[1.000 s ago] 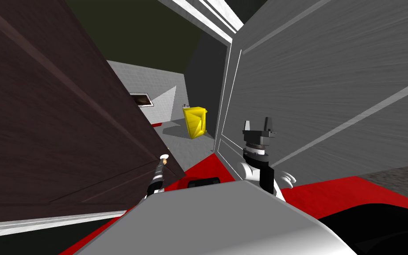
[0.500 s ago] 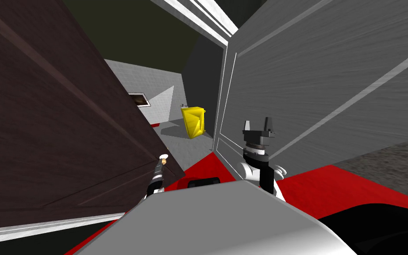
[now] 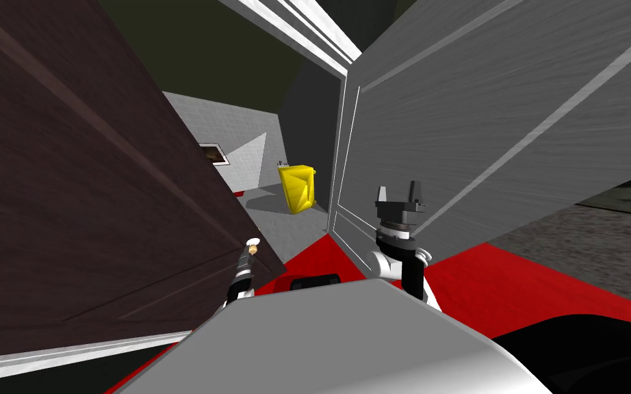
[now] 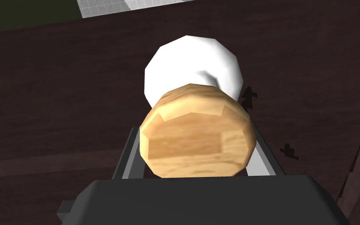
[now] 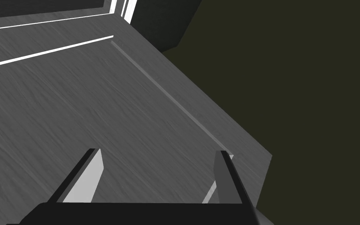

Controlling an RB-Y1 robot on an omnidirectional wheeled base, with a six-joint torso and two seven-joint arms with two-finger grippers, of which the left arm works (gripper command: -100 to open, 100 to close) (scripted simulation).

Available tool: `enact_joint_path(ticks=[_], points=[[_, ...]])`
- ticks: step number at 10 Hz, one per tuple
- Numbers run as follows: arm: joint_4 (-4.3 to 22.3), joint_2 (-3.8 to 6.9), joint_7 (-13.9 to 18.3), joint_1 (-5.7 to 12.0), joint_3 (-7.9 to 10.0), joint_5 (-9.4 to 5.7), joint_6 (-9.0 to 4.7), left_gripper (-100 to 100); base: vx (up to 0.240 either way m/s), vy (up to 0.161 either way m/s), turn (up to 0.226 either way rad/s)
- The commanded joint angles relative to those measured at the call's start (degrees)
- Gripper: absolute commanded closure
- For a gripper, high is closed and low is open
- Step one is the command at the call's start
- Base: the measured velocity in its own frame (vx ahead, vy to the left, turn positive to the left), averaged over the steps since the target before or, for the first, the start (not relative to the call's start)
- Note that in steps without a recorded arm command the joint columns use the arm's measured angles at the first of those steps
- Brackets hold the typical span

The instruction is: Pull the door open

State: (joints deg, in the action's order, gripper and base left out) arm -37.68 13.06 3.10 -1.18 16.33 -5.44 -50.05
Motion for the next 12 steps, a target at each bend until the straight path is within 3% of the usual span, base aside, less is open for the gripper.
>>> enact_joint_path(ticks=[1, 12], points=[[0.34, 0.04, 2.86, 0.38, -0.15, -0.81, -0.07, 100, -0.047, 0.015, -0.082], [2.76, 0.72, 17.26, 2.18, -0.59, -5.06, -0.20, 100, -0.056, 0.009, -0.068]])
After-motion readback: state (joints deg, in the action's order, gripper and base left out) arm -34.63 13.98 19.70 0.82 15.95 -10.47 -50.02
